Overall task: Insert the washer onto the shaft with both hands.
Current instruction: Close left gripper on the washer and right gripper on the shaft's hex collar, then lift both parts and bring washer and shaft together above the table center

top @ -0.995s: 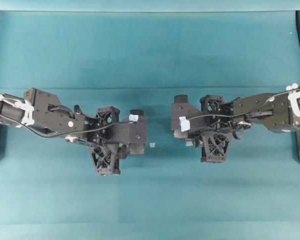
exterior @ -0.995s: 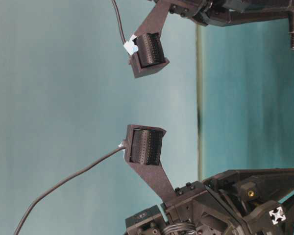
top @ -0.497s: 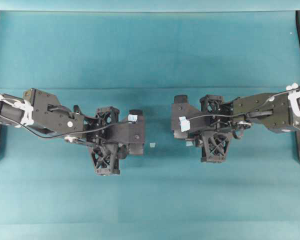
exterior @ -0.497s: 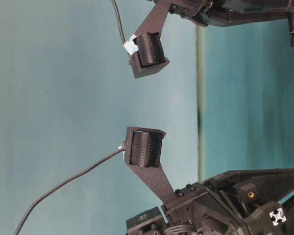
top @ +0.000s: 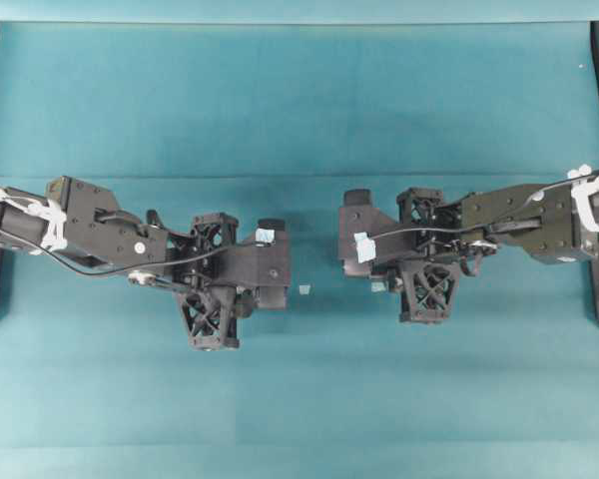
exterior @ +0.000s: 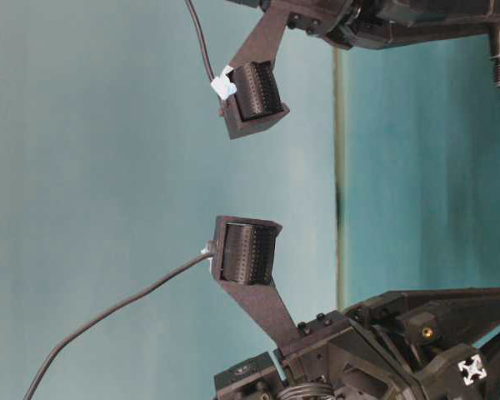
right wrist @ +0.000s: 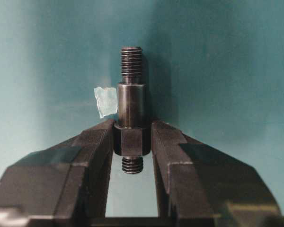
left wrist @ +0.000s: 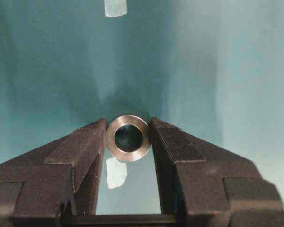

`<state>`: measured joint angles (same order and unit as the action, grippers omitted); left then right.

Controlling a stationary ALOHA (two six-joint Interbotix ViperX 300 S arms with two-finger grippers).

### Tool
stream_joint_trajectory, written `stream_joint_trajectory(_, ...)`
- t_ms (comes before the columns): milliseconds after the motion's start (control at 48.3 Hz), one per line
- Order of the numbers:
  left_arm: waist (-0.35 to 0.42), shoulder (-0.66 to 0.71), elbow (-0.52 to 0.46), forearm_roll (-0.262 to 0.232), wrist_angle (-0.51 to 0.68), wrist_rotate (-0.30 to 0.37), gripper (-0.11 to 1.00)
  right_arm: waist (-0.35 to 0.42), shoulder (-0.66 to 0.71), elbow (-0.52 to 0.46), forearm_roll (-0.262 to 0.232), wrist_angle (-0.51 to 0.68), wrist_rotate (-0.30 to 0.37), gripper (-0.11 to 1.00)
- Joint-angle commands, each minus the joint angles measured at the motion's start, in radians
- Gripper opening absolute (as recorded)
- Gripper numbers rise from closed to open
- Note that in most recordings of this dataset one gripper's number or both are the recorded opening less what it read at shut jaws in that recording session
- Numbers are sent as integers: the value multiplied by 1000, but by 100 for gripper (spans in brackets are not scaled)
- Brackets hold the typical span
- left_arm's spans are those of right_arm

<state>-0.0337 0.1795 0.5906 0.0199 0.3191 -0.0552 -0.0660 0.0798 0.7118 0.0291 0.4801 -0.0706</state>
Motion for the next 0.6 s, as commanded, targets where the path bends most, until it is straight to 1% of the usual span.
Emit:
stream_joint_trajectory(0, -3, -15, -5, 2, 0, -2, 37, -8, -5, -8, -3, -3, -9, 0)
stream_joint_trajectory(580, -2, -17, -8, 2, 0, -2, 37, 3, -6, -2, 5, -11, -8, 0)
